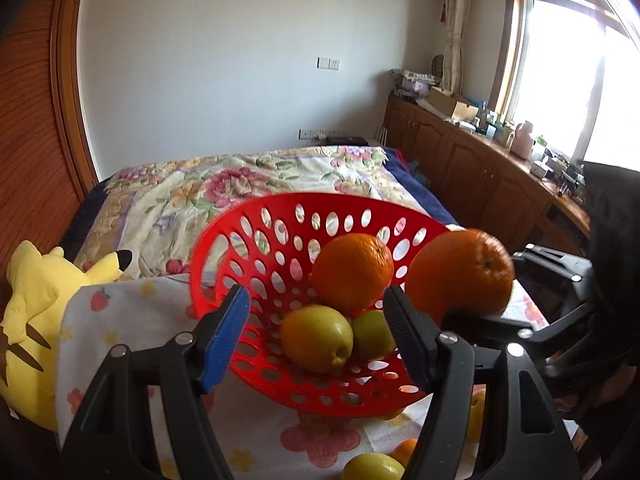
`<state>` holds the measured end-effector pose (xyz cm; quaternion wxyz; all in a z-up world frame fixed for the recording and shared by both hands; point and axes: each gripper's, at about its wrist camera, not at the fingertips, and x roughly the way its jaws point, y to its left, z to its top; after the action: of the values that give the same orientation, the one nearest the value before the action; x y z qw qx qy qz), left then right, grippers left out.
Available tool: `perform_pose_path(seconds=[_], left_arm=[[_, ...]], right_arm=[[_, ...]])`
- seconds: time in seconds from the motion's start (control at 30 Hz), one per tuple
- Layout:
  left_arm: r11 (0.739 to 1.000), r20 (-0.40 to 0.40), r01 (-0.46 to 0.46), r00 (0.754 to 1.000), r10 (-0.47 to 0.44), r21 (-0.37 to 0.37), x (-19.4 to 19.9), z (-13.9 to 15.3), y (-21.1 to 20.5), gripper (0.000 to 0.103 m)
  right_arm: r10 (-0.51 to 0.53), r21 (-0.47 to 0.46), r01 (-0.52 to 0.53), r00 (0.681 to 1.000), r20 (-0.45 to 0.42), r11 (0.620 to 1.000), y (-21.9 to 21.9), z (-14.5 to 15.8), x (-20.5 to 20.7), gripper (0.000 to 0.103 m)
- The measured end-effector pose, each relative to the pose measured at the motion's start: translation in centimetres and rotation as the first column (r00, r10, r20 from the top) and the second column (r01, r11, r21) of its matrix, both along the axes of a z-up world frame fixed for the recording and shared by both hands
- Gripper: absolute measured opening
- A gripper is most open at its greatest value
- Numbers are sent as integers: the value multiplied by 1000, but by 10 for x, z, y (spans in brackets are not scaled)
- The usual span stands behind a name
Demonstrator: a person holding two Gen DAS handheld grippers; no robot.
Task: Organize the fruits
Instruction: 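Lower the big orange into the red basket and open the right tool, then move the right tool to another yellow pear on the cloth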
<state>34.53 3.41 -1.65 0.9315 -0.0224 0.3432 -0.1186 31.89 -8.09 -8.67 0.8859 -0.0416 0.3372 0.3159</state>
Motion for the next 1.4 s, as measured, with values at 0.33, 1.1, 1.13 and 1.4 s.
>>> perform_pose_path(seconds=[0.33, 1.1, 1.13, 1.4], left_arm=[[1000, 31, -4, 1000, 4, -8, -30, 8, 15, 69], [999, 2, -37, 999, 37, -10, -85, -16, 25, 71], [999, 0, -37, 999, 37, -9, -87, -18, 24, 72], [1000, -9, -20, 1000, 19, -8, -110, -30, 13, 73]], right_arm=[[-11, -38, 10, 1000, -13, 999, 19, -13, 5, 85], [-54, -93, 59, 997, 53, 994, 28, -7, -11, 87], [-56, -87, 60, 997, 53, 994, 26, -5, -14, 87], [-75, -46, 79, 995, 70, 996, 0, 6, -56, 87]])
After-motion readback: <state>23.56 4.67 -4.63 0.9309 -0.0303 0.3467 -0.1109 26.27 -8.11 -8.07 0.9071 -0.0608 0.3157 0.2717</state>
